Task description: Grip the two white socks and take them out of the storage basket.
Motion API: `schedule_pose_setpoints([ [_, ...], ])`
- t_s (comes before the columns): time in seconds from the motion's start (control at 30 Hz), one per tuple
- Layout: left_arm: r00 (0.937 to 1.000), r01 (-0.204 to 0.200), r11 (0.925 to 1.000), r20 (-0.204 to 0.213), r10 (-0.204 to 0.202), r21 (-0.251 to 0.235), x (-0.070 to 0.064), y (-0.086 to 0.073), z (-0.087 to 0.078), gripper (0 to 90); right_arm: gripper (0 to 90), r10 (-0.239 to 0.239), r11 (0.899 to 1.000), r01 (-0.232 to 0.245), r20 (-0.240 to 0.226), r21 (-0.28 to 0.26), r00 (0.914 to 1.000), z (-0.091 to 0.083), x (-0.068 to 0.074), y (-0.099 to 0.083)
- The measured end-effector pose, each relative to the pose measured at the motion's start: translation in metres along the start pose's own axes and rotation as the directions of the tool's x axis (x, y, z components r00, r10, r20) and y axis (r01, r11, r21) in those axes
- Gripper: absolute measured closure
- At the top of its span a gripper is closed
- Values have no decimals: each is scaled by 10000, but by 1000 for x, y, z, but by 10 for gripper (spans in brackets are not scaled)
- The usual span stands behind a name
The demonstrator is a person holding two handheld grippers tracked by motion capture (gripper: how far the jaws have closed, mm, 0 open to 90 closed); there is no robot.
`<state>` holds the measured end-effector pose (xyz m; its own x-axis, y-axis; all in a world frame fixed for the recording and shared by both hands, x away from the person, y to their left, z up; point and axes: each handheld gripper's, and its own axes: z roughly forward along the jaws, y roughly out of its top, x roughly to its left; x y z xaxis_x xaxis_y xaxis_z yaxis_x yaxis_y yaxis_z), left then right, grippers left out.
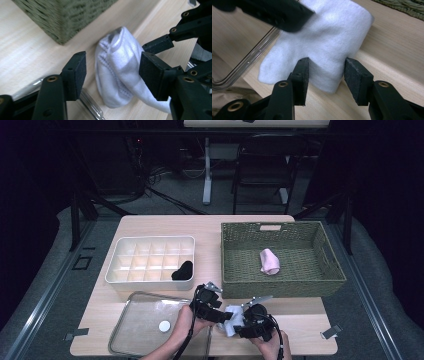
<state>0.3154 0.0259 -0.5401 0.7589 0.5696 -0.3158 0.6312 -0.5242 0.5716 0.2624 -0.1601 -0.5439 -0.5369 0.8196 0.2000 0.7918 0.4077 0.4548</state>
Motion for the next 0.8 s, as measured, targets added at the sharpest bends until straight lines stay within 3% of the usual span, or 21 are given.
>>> schedule_pose_setpoints([
  [0.2, 9999, 164, 9983, -10, -164, 552, 2, -5, 14, 339, 557, -70, 9999, 69, -100, -119, 9999, 3, 4, -1],
  [0.3, 10000, 25, 9964, 57, -30, 849, 1, -5, 18, 340, 558, -173, 9998, 174, -64, 115, 9998, 3, 3, -1],
  [0.4, 9986, 355, 9952, 358, -389, 910, 5, -6, 22, 340, 551, -147, 9998, 149, -103, 166, 9998, 2, 2, -2],
  [0.5, 9989, 250, 9953, 361, -285, 936, 5, -6, 22, 348, 514, -175, 9990, 185, -262, 417, 9995, -4, -3, -3],
  [0.6, 9984, 214, 9950, 509, -264, 976, 4, -6, 23, 383, 491, -155, 9987, 166, -226, 473, 9996, -13, -9, -5],
  [0.8, 9967, 186, 9947, 768, -264, 1012, 4, -8, 24, 492, 463, 156, 9999, -155, -297, 36, 9994, -24, -26, -8],
])
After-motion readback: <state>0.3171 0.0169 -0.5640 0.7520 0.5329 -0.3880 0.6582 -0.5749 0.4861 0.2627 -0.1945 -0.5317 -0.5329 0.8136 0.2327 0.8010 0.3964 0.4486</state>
